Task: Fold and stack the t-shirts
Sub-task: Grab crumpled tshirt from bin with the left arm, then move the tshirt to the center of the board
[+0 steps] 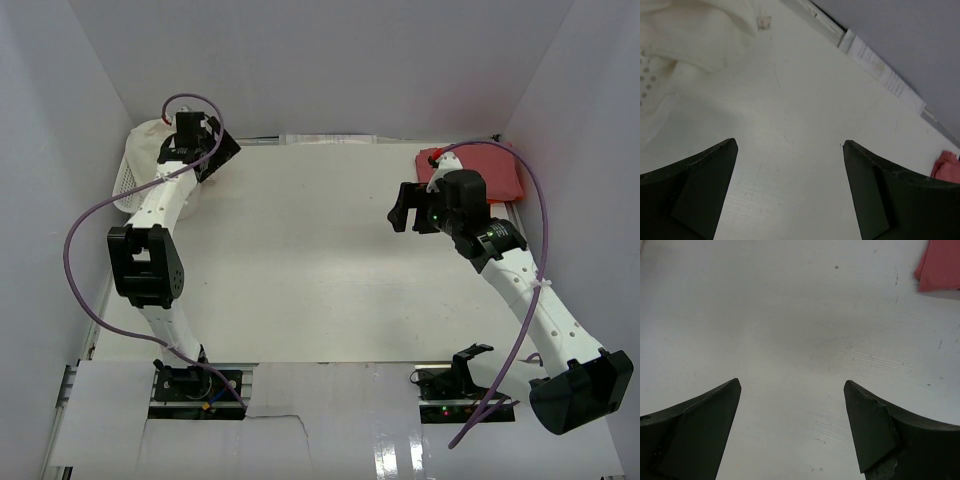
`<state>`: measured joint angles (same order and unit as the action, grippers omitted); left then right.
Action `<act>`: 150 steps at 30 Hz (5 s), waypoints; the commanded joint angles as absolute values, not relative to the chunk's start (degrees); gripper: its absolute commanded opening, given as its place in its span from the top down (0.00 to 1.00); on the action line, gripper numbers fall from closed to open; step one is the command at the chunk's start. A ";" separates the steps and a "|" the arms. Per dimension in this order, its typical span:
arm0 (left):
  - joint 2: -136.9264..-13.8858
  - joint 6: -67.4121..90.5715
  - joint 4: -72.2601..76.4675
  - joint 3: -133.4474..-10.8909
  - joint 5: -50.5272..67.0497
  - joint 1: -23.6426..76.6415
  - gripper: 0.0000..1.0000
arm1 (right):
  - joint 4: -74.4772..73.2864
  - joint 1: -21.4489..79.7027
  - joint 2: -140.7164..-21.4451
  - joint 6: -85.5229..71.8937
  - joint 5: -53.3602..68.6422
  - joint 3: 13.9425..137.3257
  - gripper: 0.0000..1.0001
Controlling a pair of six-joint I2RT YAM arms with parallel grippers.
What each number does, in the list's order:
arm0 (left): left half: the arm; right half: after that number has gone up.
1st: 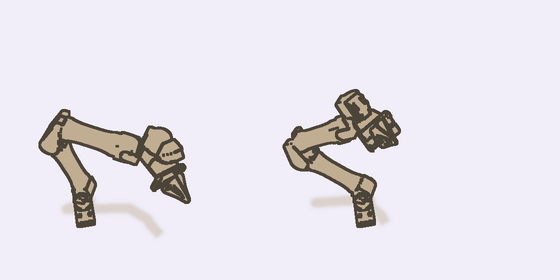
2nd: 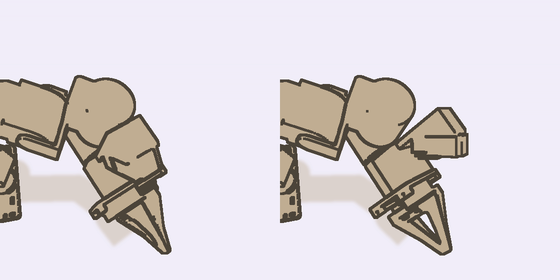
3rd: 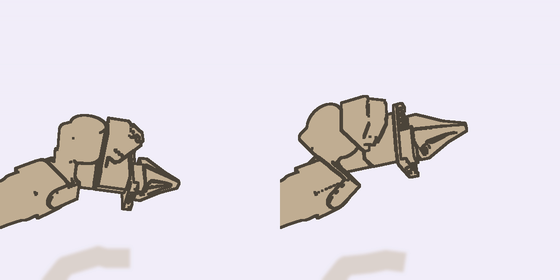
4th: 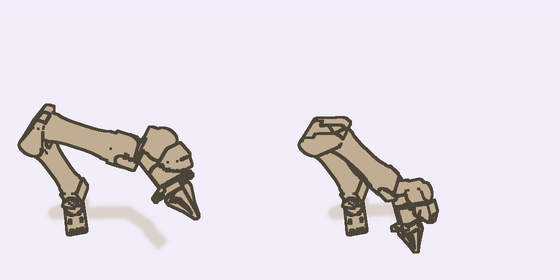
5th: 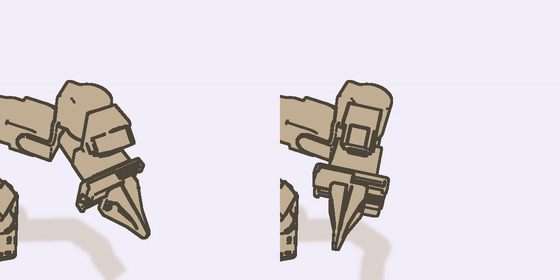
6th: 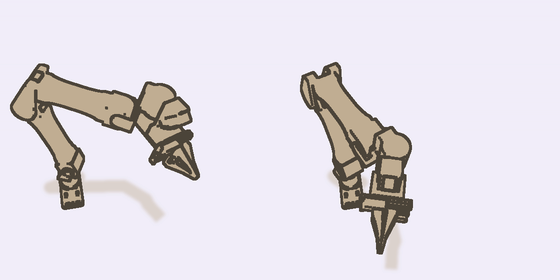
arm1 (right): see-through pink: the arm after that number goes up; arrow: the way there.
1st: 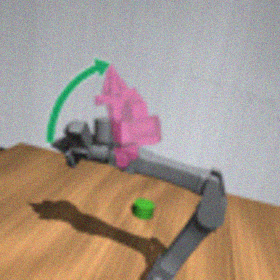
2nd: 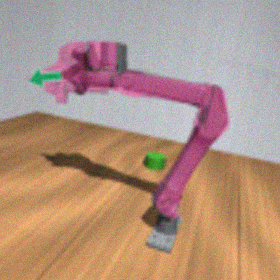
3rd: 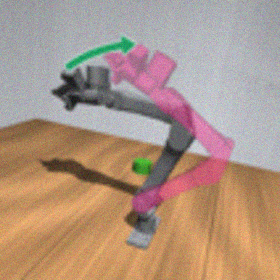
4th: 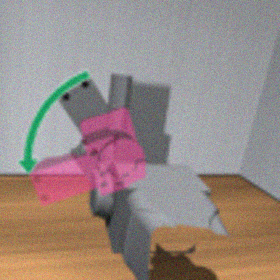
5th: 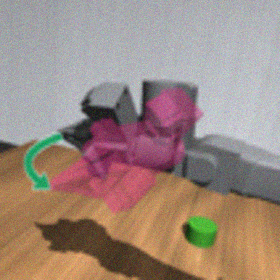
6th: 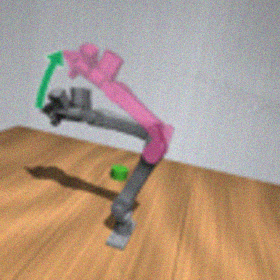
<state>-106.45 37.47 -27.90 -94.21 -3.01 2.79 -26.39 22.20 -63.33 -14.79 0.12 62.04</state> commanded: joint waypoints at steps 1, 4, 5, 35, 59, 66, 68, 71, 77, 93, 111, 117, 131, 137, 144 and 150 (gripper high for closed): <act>-108.18 39.99 -25.68 -99.57 -11.67 2.64 0.02 | -23.91 22.06 -62.75 -13.80 1.14 62.58 0.10; -110.47 42.01 -24.70 -101.94 -15.72 1.59 0.02 | -23.99 22.06 -62.40 -13.01 0.88 62.23 0.10; -111.87 42.97 -24.44 -102.30 -15.99 1.06 0.02 | -24.08 22.15 -62.32 -12.83 0.70 62.14 0.10; -137.28 69.17 13.26 -100.72 6.50 -13.36 0.37 | -26.54 21.97 -63.02 -9.58 -2.37 62.84 0.10; -104.36 50.21 -0.85 -97.21 5.98 -1.86 1.00 | -25.84 21.97 -63.98 -9.84 1.40 62.67 0.10; -77.21 41.49 -11.94 -77.82 -1.56 9.39 1.00 | -25.05 21.97 -63.37 -10.28 3.78 61.61 0.10; -70.00 40.00 -11.78 -68.09 -1.93 12.46 1.00 | -24.87 21.97 -63.19 -10.28 4.04 61.26 0.10; -59.26 37.71 -13.79 -61.11 1.74 14.58 1.00 | -24.26 21.97 -63.28 -10.28 5.27 60.73 0.10; -54.57 30.86 -22.48 -66.42 8.62 16.52 1.00 | -24.35 21.97 -64.60 -10.46 5.01 62.05 0.10; -54.27 28.26 -14.72 -89.94 34.69 16.61 1.00 | -23.82 21.97 -66.00 -10.55 5.10 61.52 0.10; -61.08 34.82 -14.73 -63.89 42.66 16.70 0.02 | -23.82 21.97 -63.81 -10.81 3.52 61.44 0.10; -62.04 29.36 -39.50 -70.83 6.80 16.87 0.02 | -23.82 21.97 -63.72 -10.55 3.78 61.35 0.10; -74.78 28.03 -54.04 -64.42 -11.24 16.52 0.02 | -23.29 21.88 -64.78 -10.28 5.62 60.64 0.10; -81.63 30.23 -48.97 -63.63 -5.99 11.27 0.02 | -22.76 21.88 -64.69 -9.41 5.72 60.12 0.10; -95.69 31.99 -48.69 -74.17 -3.25 5.02 0.02 | -22.85 21.88 -64.51 -9.23 6.50 60.29 0.10; -109.30 32.51 -51.23 -89.10 -1.67 0.80 0.02 | -23.20 21.88 -63.72 -9.40 6.41 60.73 0.10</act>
